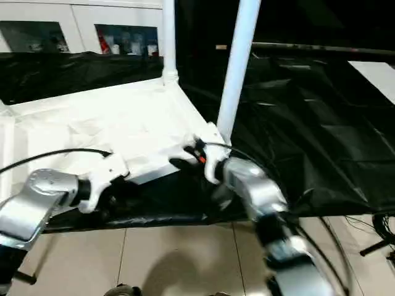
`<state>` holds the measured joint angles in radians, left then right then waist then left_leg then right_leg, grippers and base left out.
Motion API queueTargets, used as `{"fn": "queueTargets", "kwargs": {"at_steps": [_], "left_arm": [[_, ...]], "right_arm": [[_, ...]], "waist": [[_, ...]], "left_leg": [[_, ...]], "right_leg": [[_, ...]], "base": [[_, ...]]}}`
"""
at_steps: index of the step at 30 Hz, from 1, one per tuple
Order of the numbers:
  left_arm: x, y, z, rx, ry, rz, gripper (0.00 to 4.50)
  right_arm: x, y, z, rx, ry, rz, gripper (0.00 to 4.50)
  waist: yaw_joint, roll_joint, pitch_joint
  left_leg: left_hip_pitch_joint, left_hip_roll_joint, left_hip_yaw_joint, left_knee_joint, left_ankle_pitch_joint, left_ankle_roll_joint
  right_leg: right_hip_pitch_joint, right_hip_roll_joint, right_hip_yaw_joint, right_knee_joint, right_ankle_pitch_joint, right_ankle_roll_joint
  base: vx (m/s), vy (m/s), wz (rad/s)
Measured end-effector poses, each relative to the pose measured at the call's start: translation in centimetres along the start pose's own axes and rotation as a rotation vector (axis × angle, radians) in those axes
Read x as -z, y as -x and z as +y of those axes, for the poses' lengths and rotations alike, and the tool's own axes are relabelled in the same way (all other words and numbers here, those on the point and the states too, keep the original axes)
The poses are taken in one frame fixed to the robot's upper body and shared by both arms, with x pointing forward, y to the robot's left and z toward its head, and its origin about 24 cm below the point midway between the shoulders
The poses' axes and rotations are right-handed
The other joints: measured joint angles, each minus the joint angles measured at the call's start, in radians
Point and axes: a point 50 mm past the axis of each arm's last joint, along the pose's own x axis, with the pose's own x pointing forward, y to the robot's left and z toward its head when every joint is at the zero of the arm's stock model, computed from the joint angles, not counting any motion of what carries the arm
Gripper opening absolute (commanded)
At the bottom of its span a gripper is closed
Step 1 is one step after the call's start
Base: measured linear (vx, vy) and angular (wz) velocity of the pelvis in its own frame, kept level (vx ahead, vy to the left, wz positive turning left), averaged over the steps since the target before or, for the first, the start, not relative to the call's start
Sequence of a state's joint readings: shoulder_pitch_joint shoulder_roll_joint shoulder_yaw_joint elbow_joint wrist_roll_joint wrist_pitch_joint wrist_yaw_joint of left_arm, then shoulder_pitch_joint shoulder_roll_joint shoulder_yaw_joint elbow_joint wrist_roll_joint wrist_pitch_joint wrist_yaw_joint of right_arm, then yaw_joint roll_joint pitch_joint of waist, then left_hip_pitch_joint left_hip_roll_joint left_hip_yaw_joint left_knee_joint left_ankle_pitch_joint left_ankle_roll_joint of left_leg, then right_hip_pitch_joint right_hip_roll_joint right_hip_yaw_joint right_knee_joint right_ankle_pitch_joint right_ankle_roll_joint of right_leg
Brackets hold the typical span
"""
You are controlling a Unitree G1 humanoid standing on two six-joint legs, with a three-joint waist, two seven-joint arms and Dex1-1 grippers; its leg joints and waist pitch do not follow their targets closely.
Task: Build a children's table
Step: Rotate table base
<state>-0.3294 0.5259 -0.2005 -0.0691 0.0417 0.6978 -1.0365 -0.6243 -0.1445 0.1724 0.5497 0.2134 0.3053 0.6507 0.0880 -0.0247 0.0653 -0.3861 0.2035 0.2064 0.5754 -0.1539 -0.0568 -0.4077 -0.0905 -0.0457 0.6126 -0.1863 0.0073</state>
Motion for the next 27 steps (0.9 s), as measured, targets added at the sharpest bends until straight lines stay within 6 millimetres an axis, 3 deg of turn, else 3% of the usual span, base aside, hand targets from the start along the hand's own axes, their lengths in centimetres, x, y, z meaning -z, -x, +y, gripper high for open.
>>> {"fn": "queueTargets", "kwargs": {"at_steps": [5, 13, 16, 27], "left_arm": [[-0.1, 0.9, 0.4, -0.091, 0.009, 0.002, 2.42], [0.7, 1.4, 0.3, -0.155, 0.028, 0.033, 2.42], [1.2, 1.4, 0.2, -0.167, 0.042, 0.042, 2.42], [2.0, 0.8, 0.1, -0.217, 0.057, 0.046, 2.42]], "right_arm": [[-1.7, -1.3, -1.4, 0.139, -0.031, -0.07, 1.95], [-0.5, -1.0, -3.5, 0.334, -0.116, -0.083, 1.15], [-0.7, -0.6, -4.5, 0.428, -0.14, -0.101, 0.91], [-1.1, 1.1, -7.0, 0.588, -0.154, -0.13, 0.03]], "waist": [[0.0, -0.002, 0.0], [-0.002, -0.003, -0.001], [0.005, -0.005, -0.001], [0.004, -0.009, -0.001]], "left_leg": [[0.0, 0.0, 0.0, 0.0, 0.0, 0.0], [0.0, 0.0, 0.0, 0.001, 0.001, -0.001], [-0.001, 0.0, 0.0, 0.002, 0.001, -0.001], [-0.003, 0.0, -0.002, 0.011, 0.001, -0.001]], "right_leg": [[0.0, 0.0, 0.0, 0.001, 0.0, 0.0], [0.0, 0.0, 0.0, 0.002, 0.0, 0.0], [0.0, 0.0, 0.0, 0.003, 0.0, 0.0], [0.0, 0.0, 0.0, 0.008, 0.0, 0.0]], "base": [[0.0, 0.0, 0.0], [0.0, 0.0, 0.0], [0.0, 0.0, 0.0], [0.0, 0.0, 0.0]]}}
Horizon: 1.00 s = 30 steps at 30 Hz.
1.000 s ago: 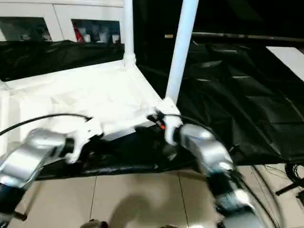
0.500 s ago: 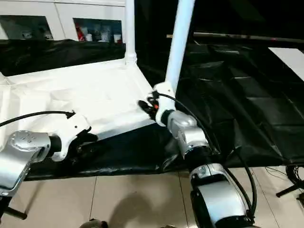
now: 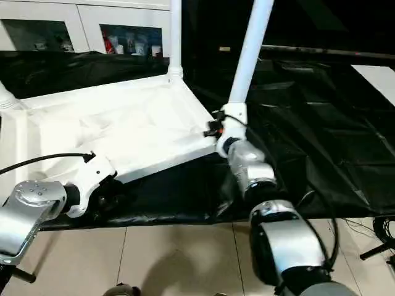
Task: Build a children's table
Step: Rotate table base
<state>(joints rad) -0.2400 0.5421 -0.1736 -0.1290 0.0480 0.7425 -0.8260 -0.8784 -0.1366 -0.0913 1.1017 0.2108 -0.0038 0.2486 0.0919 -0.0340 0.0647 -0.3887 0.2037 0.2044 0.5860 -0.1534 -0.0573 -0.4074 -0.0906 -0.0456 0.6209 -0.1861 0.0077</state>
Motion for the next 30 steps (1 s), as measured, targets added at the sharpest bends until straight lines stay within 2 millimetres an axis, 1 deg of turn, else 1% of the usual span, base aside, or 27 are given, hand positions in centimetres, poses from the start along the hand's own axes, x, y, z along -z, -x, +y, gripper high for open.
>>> {"fn": "queueTargets", "kwargs": {"at_steps": [5, 13, 16, 20, 26, 28, 30], "left_arm": [[0.1, -0.2, 0.2, -0.026, -0.011, -0.006, 2.42], [-0.2, -0.8, 0.1, -0.049, -0.03, -0.054, 2.42], [0.2, -1.0, 0.2, -0.067, -0.034, -0.056, 2.42], [0.5, -1.1, 0.5, -0.095, -0.037, -0.048, 2.42], [0.6, -1.5, 0.5, -0.104, -0.053, -0.083, 2.42], [0.4, -1.5, 0.2, -0.079, -0.068, -0.122, 2.42], [0.3, -1.2, -0.5, -0.028, -0.062, -0.171, 2.42]], "right_arm": [[-0.5, 0.2, -1.5, 0.053, 0.003, -0.006, 0.03], [-0.8, 1.1, -4.5, 0.147, 0.017, -0.005, 0.03], [-1.0, 1.5, -5.4, 0.174, 0.015, -0.013, 0.03], [-1.4, 2.0, -6.7, 0.217, 0.019, -0.024, 0.03], [-1.6, 2.5, -7.9, 0.249, 0.042, -0.025, 0.03], [-1.6, 2.5, -7.9, 0.236, 0.067, -0.02, 0.03], [-1.5, 2.4, -7.6, 0.196, 0.09, -0.012, 0.03]], "waist": [[0.001, -0.001, 0.0], [0.003, -0.001, 0.0], [0.0, -0.001, 0.0], [0.0, -0.001, 0.0], [0.0, -0.001, 0.0], [-0.002, -0.001, 0.0], [-0.004, -0.001, 0.0]], "left_leg": [[0.0, 0.0, -0.001, 0.001, 0.0, 0.0], [-0.005, 0.0, -0.002, 0.005, 0.0, 0.0], [-0.005, 0.0, -0.002, 0.006, 0.0, 0.0], [-0.006, 0.0, -0.002, 0.006, 0.0, 0.0], [-0.006, 0.0, -0.002, 0.006, 0.0, 0.0], [-0.006, 0.0, -0.002, 0.006, 0.0, 0.0], [-0.006, 0.001, -0.002, 0.007, 0.0, 0.0]], "right_leg": [[0.0, 0.0, 0.0, 0.003, 0.0, 0.0], [-0.001, 0.0, 0.0, 0.004, 0.0, 0.0], [-0.001, 0.0, 0.0, 0.005, 0.0, 0.0], [-0.003, 0.0, 0.0, 0.006, 0.0, 0.0], [-0.003, 0.0, 0.0, 0.006, 0.0, 0.0], [-0.003, 0.0, 0.0, 0.006, 0.0, 0.0], [-0.003, 0.0, 0.0, 0.006, 0.0, 0.0]], "base": [[0.0, 0.0, 0.0], [0.0, 0.0, 0.0], [0.0, 0.0, 0.0], [0.0, 0.0, 0.0], [0.0, 0.0, 0.0], [0.0, 0.0, 0.0], [0.0, 0.0, 0.0]]}}
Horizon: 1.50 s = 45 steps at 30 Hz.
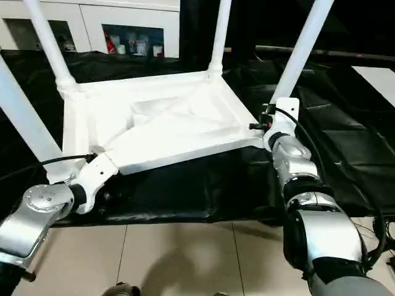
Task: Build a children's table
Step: Rotate table base
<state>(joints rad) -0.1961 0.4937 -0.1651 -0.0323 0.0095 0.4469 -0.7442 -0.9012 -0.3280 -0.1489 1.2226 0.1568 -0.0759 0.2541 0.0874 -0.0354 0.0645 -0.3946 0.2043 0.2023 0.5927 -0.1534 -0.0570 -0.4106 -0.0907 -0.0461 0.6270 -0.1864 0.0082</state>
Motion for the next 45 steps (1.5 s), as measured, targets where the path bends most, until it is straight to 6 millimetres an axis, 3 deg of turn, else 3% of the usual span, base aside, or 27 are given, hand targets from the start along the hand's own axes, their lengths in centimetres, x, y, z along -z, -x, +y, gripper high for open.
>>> {"fn": "queueTargets", "kwargs": {"at_steps": [6, 11, 17, 21, 27, 36, 38, 39, 45], "left_arm": [[-0.2, 2.6, -1.3, 0.14, 0.073, -0.07, 2.42], [1.9, 6.3, -0.3, 0.154, 0.124, 0.035, 2.42], [2.7, 11.2, 3.3, -0.009, 0.158, 0.063, 2.42], [3.3, 14.5, 6.0, -0.144, 0.194, 0.093, 2.42], [3.0, 17.0, 8.3, -0.256, 0.227, 0.027, 2.42], [2.2, 15.9, 9.3, -0.224, 0.278, -0.164, 2.42], [2.1, 15.1, 9.6, -0.221, 0.282, -0.194, 2.42], [2.0, 14.8, 9.6, -0.216, 0.281, -0.205, 2.42], [0.6, 11.7, 8.9, -0.13, 0.297, -0.312, 2.42]], "right_arm": [[1.6, 0.1, 2.4, -0.173, 0.05, 0.023, 0.03], [3.1, 0.6, 3.3, -0.251, 0.084, 0.049, 0.03], [5.1, 1.6, 3.5, -0.268, 0.097, 0.068, 0.03], [5.5, 2.3, 2.6, -0.222, 0.078, 0.051, 0.4], [6.7, 3.4, 1.6, -0.171, 0.051, 0.079, 0.87], [7.2, 3.5, 1.4, -0.136, 0.054, 0.118, 1.75], [7.2, 3.5, 1.4, -0.127, 0.06, 0.126, 1.75], [7.2, 3.4, 1.5, -0.129, 0.058, 0.13, 2.0], [6.8, 2.8, 3.0, -0.171, 0.056, 0.126, 2.5]], "waist": [[-0.012, -0.001, -0.001], [-0.018, -0.001, -0.001], [-0.016, -0.004, -0.002], [-0.022, -0.008, -0.004], [-0.026, -0.011, -0.007], [-0.024, -0.015, -0.008], [-0.019, -0.015, -0.009], [-0.018, -0.016, -0.009], [-0.002, -0.016, -0.009]], "left_leg": [[0.0, 0.003, 0.0, 0.0, 0.0, 0.0], [0.0, 0.003, 0.0, 0.0, 0.0, 0.0], [0.0, 0.001, -0.001, 0.0, 0.0, 0.0], [0.001, 0.002, -0.003, 0.0, 0.0, 0.0], [0.005, 0.002, -0.003, 0.0, 0.0, 0.0], [0.007, 0.002, -0.003, 0.0, 0.0, 0.0], [0.007, 0.002, -0.003, 0.0, 0.0, 0.0], [0.007, 0.002, -0.003, 0.0, 0.0, 0.0], [0.008, 0.001, -0.003, 0.0, 0.0, 0.0]], "right_leg": [[-0.004, 0.003, 0.0, 0.002, 0.0, 0.0], [-0.005, 0.004, 0.001, 0.004, 0.0, 0.0], [-0.004, 0.004, 0.003, 0.003, 0.0, 0.0], [-0.004, 0.006, 0.004, 0.003, -0.002, 0.003], [-0.002, 0.006, 0.006, 0.003, -0.002, 0.003], [-0.001, 0.007, 0.006, 0.003, -0.001, 0.002], [0.0, 0.006, 0.006, 0.003, -0.001, 0.002], [0.0, 0.006, 0.006, 0.003, -0.001, 0.002], [0.0, 0.006, 0.006, 0.003, -0.001, 0.002]], "base": [[0.0, 0.0, 0.0], [0.0, 0.0, 0.0], [0.0, 0.0, 0.0], [0.0, 0.0, 0.0], [0.0, 0.0, 0.0], [0.0, 0.0, 0.0], [0.0, 0.0, 0.0], [0.0, 0.0, 0.0], [0.0, 0.0, 0.0]]}}
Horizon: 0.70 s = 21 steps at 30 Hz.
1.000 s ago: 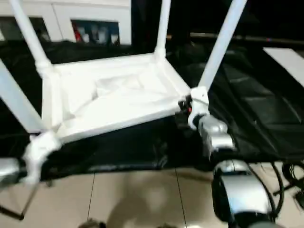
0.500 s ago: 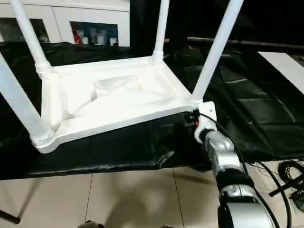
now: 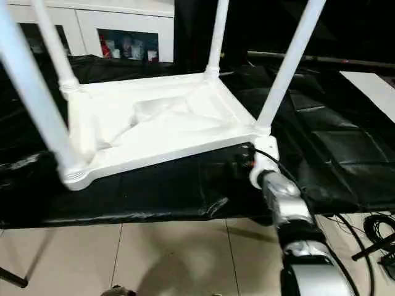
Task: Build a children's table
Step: Rotate table base
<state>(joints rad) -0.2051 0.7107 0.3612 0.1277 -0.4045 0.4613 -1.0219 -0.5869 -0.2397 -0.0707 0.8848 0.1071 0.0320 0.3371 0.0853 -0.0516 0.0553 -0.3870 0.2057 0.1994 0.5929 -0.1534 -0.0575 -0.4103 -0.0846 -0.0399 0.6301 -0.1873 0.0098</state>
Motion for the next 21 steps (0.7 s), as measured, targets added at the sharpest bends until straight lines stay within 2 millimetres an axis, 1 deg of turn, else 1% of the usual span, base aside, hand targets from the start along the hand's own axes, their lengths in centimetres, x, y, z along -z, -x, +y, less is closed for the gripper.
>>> {"fn": "queueTargets", "kwargs": {"at_steps": [3, 4, 6, 7, 8, 9, 12, 14, 15, 17, 18, 19, 20, 21], "left_arm": [[-0.2, -1.8, -1.4, 0.084, 0.044, -0.051, 2.42], [-0.2, -2.6, -2.0, 0.125, 0.047, -0.057, 2.42], [-0.2, -3.3, -2.5, 0.165, 0.041, -0.057, 2.42], [-0.2, -3.5, -2.6, 0.177, 0.037, -0.056, 2.42], [-0.2, -3.6, -2.7, 0.182, 0.036, -0.055, 2.42], [-0.1, -3.6, -2.7, 0.188, 0.038, -0.055, 2.42], [0.0, -3.8, -3.0, 0.202, 0.049, -0.06, 2.42], [0.0, -4.4, -3.5, 0.225, 0.057, -0.066, 2.42], [0.0, -4.7, -3.8, 0.236, 0.057, -0.068, 2.42], [0.2, -6.1, -5.0, 0.271, 0.078, -0.087, 2.42], [0.2, -6.7, -5.6, 0.292, 0.083, -0.093, 2.42], [0.1, -7.7, -6.6, 0.338, 0.092, -0.1, 2.42], [0.0, -8.2, -7.2, 0.364, 0.095, -0.102, 2.42], [-0.4, -9.4, -8.5, 0.429, 0.091, -0.116, 2.42]], "right_arm": [[-0.9, -0.8, 0.8, -0.026, 0.017, 0.001, 2.76], [-1.2, -1.2, 1.4, -0.046, 0.027, 0.002, 2.87], [-1.4, -1.4, 2.0, -0.07, 0.038, 0.001, 2.99], [-1.3, -1.4, 2.1, -0.076, 0.04, 0.006, 3.08], [-1.2, -1.4, 2.0, -0.076, 0.042, 0.012, 3.08], [-1.0, -1.3, 1.8, -0.072, 0.046, 0.021, 3.31], [-0.9, -1.3, 1.6, -0.066, 0.049, 0.03, 3.45], [-0.5, -1.3, 1.6, -0.065, 0.047, 0.044, 3.66], [-0.4, -1.3, 1.6, -0.065, 0.047, 0.048, 3.66], [-0.3, -1.3, 1.5, -0.064, 0.05, 0.058, 3.9], [-0.3, -1.4, 1.6, -0.067, 0.053, 0.06, 3.9], [-0.5, -1.6, 1.8, -0.073, 0.063, 0.059, 4.1], [-0.7, -1.7, 1.9, -0.076, 0.067, 0.057, 4.15], [-1.0, -1.8, 2.2, -0.085, 0.075, 0.048, 4.22]], "waist": [[0.005, 0.0, 0.0], [0.006, 0.0, 0.0], [0.007, -0.001, 0.0], [0.007, -0.001, 0.0], [0.006, -0.001, 0.0], [0.005, -0.001, 0.0], [0.006, -0.001, 0.0], [0.008, -0.001, 0.0], [0.009, -0.001, 0.0], [0.011, -0.001, 0.0], [0.012, -0.002, 0.0], [0.012, -0.003, 0.001], [0.012, -0.003, 0.001], [0.01, -0.004, 0.001]], "left_leg": [[0.0, 0.0, 0.0, 0.0, 0.0, 0.0], [0.0, 0.0, 0.0, 0.0, 0.0, 0.0], [0.0, 0.0, 0.0, 0.0, 0.0, 0.0], [0.0, 0.0, 0.0, 0.0, 0.0, 0.0], [0.0, 0.0, 0.0, 0.0, 0.0, 0.0], [0.0, 0.0, 0.0, 0.0, 0.0, 0.0], [0.0, 0.0, 0.0, 0.0, 0.0, 0.0], [0.0, 0.0, 0.0, 0.0, 0.0, 0.0], [0.0, 0.0, 0.0, 0.0, 0.0, 0.0], [0.0, -0.001, 0.001, 0.0, 0.0, 0.0], [-0.001, -0.001, 0.001, 0.0, 0.0, 0.0], [-0.001, -0.001, 0.001, 0.0, 0.0, 0.0], [-0.001, -0.001, 0.001, 0.0, 0.0, 0.0], [-0.001, -0.001, 0.001, 0.0, 0.0, 0.0]], "right_leg": [[0.001, 0.0, 0.0, 0.0, 0.0, 0.0], [0.002, 0.0, 0.0, 0.0, 0.0, 0.0], [0.002, 0.0, 0.0, 0.0, 0.0, 0.0], [0.002, 0.0, 0.0, 0.0, 0.0, 0.0], [0.002, 0.0, 0.0, 0.0, 0.0, 0.0], [0.002, 0.0, 0.0, 0.0, 0.0, 0.0], [0.003, 0.0, 0.0, 0.0, 0.0, 0.0], [0.003, 0.0, 0.0, 0.0, 0.0, 0.0], [0.003, 0.0, 0.0, 0.0, 0.0, 0.0], [0.004, -0.001, 0.0, 0.0, 0.0, 0.0], [0.004, -0.002, 0.0, 0.0, 0.0, 0.0], [0.004, -0.002, 0.0, 0.0, 0.0, 0.0], [0.004, -0.002, 0.0, 0.0, 0.0, 0.0], [0.004, -0.002, 0.0, 0.0, 0.0, 0.0]], "base": [[0.0, 0.0, 0.0], [0.0, 0.0, 0.0], [0.0, 0.0, 0.0], [0.0, 0.0, 0.0], [0.0, 0.0, 0.0], [0.0, 0.0, 0.0], [0.0, 0.0, 0.0], [0.0, 0.0, 0.0], [0.0, 0.0, 0.0], [0.0, 0.0, 0.0], [0.0, 0.0, 0.0], [0.0, 0.0, 0.0], [0.0, 0.0, 0.0], [0.0, 0.0, 0.0]]}}
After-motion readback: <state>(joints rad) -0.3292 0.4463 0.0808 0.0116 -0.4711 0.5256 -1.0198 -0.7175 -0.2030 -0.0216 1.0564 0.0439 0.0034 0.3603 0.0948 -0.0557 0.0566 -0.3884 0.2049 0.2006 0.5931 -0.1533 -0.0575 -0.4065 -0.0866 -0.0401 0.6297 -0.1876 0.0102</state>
